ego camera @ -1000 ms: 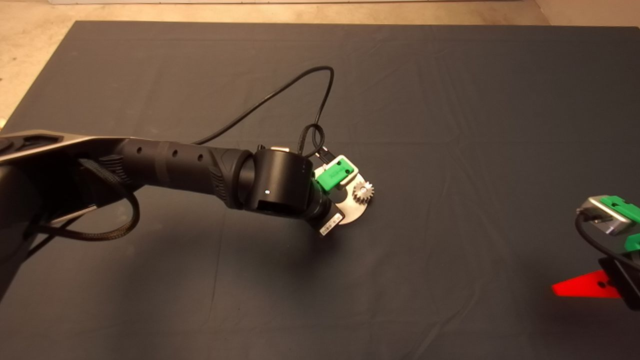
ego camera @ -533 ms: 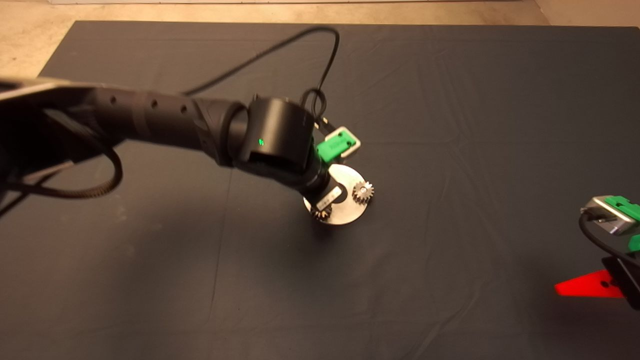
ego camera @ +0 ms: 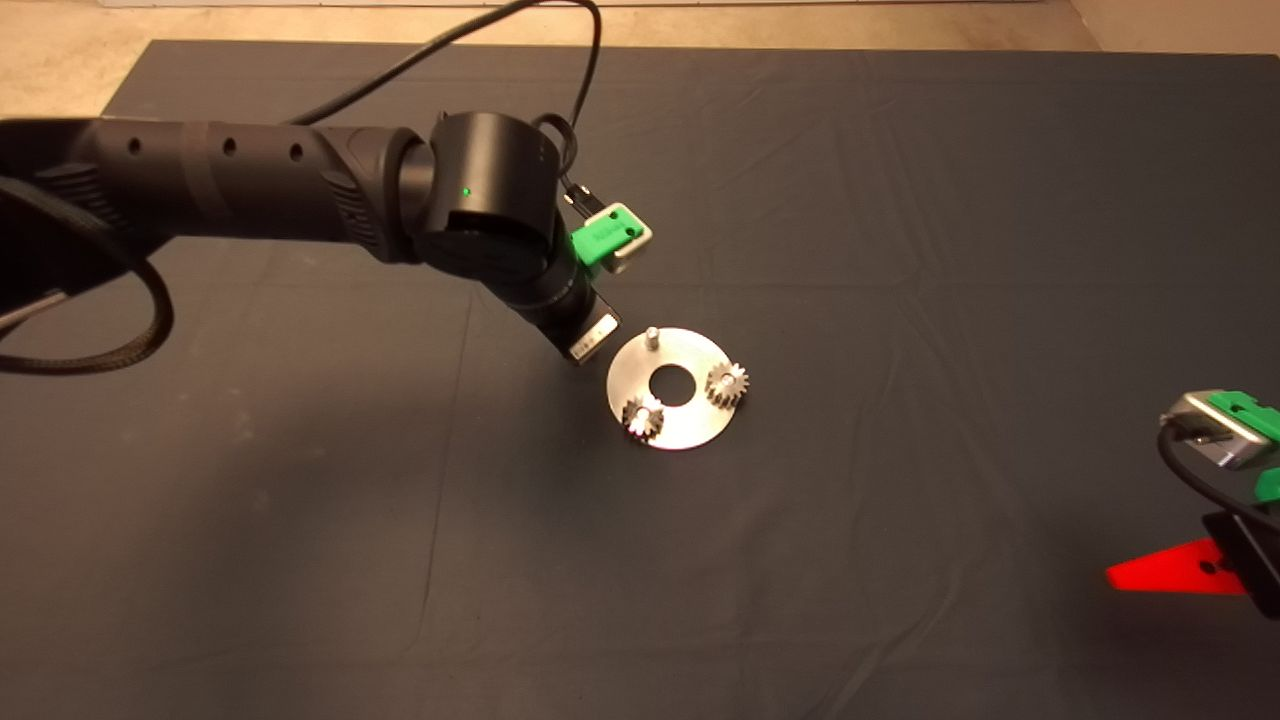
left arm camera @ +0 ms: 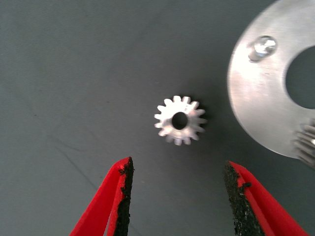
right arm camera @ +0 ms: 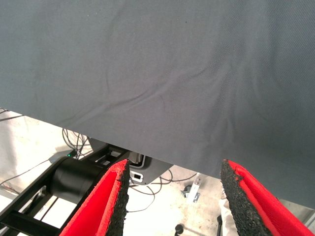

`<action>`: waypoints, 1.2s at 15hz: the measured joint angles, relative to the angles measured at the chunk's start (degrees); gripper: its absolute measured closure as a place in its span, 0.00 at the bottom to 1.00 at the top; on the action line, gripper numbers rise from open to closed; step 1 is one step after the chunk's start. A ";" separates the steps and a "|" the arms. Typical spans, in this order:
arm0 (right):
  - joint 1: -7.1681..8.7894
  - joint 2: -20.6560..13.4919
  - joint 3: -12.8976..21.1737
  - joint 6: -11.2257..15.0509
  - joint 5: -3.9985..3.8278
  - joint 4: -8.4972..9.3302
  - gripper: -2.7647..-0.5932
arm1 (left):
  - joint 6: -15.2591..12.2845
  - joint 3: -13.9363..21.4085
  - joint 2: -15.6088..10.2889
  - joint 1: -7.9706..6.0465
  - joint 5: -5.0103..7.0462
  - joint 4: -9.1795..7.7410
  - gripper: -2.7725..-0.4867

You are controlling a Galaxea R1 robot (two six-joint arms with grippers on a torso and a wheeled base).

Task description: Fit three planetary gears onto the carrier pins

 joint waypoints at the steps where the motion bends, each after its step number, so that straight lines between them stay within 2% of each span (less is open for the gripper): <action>1: 0.00 0.00 0.00 0.00 0.00 0.01 0.66 | 0.71 -1.24 -0.11 0.00 -0.74 0.00 0.69; 5: 0.00 -0.23 0.00 0.00 0.01 0.01 0.66 | 0.81 -2.09 -0.86 0.02 -4.65 0.00 0.69; 7: 0.00 -0.48 0.00 0.00 0.01 0.04 0.66 | 0.79 -2.21 -1.01 0.38 -5.09 0.00 0.69; 8: 0.00 -0.48 0.00 0.00 0.03 0.08 0.66 | 0.79 -2.39 -1.01 1.01 -5.11 0.03 0.69; 10: 0.00 -0.48 0.00 0.00 0.04 0.09 0.66 | 0.81 -2.59 -1.10 3.21 -5.73 0.01 0.69; 13: 0.00 -0.48 0.00 0.00 0.04 0.12 0.66 | 0.82 -4.13 -1.71 6.41 -9.24 0.06 0.69; 15: 0.00 -0.48 0.00 0.00 0.06 0.14 0.66 | 0.90 -4.95 -1.79 7.44 -9.51 0.69 0.69; 18: 0.00 -0.48 0.00 0.00 0.06 0.15 0.66 | 1.63 -5.77 -1.78 7.52 -9.87 1.53 0.69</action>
